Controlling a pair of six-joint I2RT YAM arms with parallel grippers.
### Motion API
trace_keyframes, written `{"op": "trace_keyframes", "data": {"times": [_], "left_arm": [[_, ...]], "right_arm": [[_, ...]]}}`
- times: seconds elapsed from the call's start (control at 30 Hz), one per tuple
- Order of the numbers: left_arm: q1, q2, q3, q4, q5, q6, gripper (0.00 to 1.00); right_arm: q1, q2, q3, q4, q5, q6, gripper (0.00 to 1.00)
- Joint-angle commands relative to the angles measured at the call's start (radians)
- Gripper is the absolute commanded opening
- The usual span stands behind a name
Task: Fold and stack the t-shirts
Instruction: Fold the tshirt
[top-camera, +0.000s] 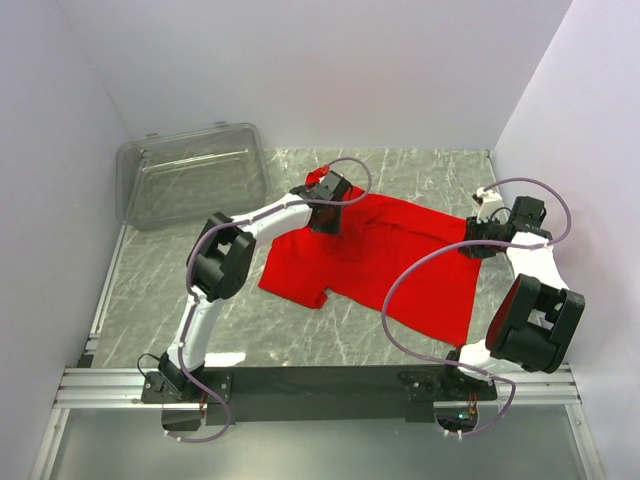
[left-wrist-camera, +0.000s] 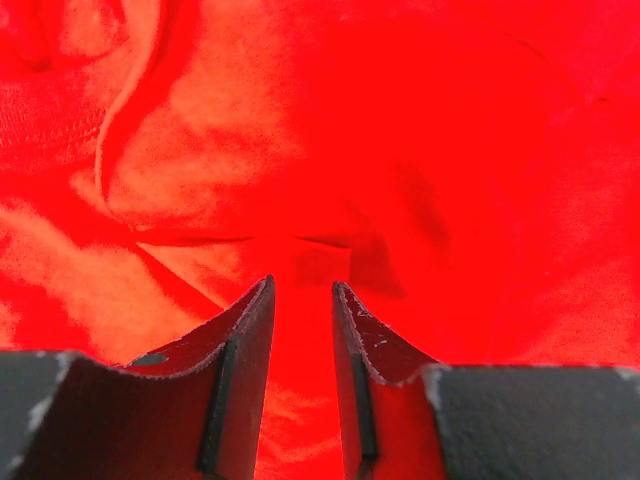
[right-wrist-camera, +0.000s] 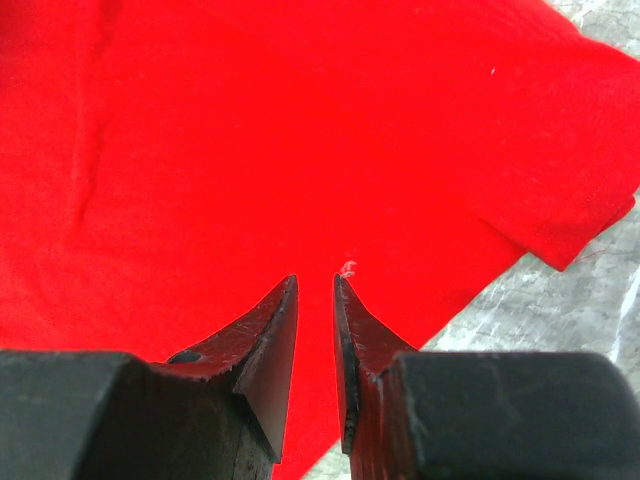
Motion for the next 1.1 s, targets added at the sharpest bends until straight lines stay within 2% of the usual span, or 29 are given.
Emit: {"op": "trace_keyframes", "data": {"times": [0.0, 0.67, 0.87, 1.07], "left_arm": [[-0.018, 0.022, 0.04, -0.031, -0.047, -0.034, 0.36], [-0.048, 0.116, 0.145, -0.112, -0.095, -0.074, 0.41], [-0.058, 0.148, 0.181, -0.142, -0.155, -0.07, 0.36], [-0.064, 0.11, 0.163, -0.122, -0.189, -0.056, 0.22]], "right_arm": [[-0.012, -0.036, -0.005, 0.025, -0.016, -0.002, 0.28], [-0.015, -0.037, -0.006, 0.025, -0.021, 0.0, 0.28], [-0.017, -0.042, -0.009, 0.027, -0.021, 0.0, 0.28], [-0.018, -0.041, -0.011, 0.027, -0.022, -0.002, 0.28]]}}
